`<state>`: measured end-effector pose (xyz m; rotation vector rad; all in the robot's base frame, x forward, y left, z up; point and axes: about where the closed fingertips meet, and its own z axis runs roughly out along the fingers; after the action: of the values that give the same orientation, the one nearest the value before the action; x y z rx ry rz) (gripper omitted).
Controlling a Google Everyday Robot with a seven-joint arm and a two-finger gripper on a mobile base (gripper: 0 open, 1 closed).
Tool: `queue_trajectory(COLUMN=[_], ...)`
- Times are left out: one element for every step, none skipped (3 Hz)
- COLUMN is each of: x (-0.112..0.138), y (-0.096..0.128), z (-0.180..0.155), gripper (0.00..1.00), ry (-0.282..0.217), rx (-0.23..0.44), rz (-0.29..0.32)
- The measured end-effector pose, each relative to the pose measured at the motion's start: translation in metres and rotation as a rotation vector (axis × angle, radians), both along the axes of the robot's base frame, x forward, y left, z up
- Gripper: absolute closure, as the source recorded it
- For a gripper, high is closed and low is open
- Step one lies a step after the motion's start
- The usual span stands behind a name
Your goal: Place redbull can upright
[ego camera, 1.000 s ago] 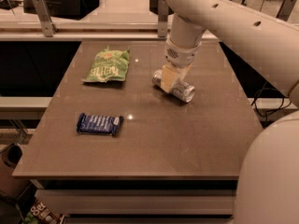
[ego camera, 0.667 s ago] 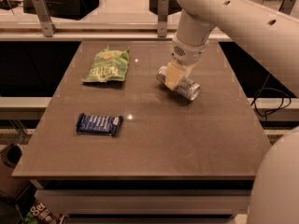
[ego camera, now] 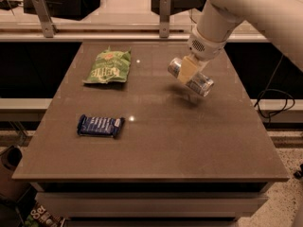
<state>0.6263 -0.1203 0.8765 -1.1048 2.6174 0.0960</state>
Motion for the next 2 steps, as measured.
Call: queue_trajectory(x=[0.004,0.01], y=[-0.014,-0.024], z=[0.02,0.037], gripper=[1.0,1.0], ry=[-0.081,-0.168], rx=[0.077,0.176], rz=[0.005,0.022])
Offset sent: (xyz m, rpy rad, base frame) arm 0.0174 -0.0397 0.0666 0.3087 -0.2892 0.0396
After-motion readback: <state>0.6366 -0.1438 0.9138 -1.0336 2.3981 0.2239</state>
